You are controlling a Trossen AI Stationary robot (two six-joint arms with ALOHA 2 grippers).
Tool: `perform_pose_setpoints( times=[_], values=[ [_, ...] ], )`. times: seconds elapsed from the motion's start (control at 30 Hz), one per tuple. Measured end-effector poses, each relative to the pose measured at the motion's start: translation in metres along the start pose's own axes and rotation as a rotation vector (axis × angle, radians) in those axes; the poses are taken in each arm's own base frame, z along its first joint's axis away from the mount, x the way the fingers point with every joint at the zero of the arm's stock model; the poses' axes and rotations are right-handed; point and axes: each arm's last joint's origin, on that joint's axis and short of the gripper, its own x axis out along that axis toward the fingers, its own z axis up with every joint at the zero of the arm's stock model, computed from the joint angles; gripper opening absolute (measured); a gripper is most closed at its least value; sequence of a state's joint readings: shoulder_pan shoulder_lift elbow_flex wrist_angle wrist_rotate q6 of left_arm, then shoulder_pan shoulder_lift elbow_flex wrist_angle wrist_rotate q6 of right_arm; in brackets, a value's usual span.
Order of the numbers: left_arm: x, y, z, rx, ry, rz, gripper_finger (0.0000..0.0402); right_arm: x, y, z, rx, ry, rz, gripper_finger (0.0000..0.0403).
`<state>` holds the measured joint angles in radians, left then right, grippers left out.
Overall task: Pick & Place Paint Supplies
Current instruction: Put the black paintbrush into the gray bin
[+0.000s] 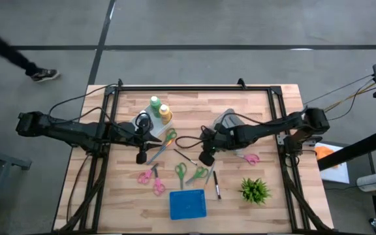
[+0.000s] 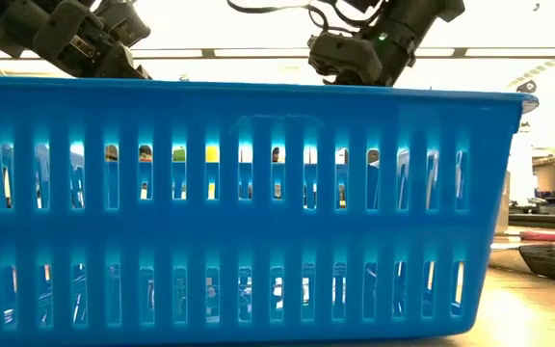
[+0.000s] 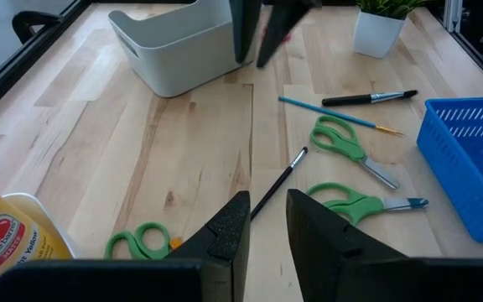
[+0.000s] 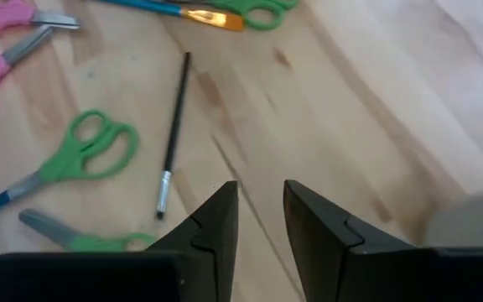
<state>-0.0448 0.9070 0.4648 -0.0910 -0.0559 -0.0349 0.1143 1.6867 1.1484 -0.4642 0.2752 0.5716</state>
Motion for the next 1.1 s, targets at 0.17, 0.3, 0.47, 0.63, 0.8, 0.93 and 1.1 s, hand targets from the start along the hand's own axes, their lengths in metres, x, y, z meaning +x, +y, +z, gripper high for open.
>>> perform_pose_setpoints(
  times=[0.17,0.3,0.47,0.63,0.8,0.93,1.1],
  values=[
    [0.0,0.0,-0.001,0.0,0.01,0.001,0.0082,0.018,0.019,0.003,-0.017,-0.005,0.019,0.0097],
    [0.0,0.0,-0.001,0.001,0.014,0.001,0.0082,0.033,0.031,0.007,-0.034,0.008,0.016,0.0097],
    [0.0,0.0,-0.001,0.001,0.014,0.0,0.0082,0.051,0.047,0.013,-0.041,0.011,0.02,0.0097],
    [0.0,0.0,-0.001,0.001,0.015,0.0,0.0082,0.074,0.06,0.014,-0.056,0.053,0.039,0.0097],
    [0.0,0.0,-0.002,0.001,0.019,0.001,0.0082,0.091,0.067,0.014,-0.078,0.071,0.036,0.0097],
    [0.0,0.0,-0.002,0.001,0.019,0.001,0.0082,0.094,0.066,0.014,-0.082,0.075,0.029,0.0097],
    [0.0,0.0,-0.002,0.001,0.019,0.001,0.0082,0.095,0.061,0.016,-0.087,0.081,0.018,0.0097]
  ],
)
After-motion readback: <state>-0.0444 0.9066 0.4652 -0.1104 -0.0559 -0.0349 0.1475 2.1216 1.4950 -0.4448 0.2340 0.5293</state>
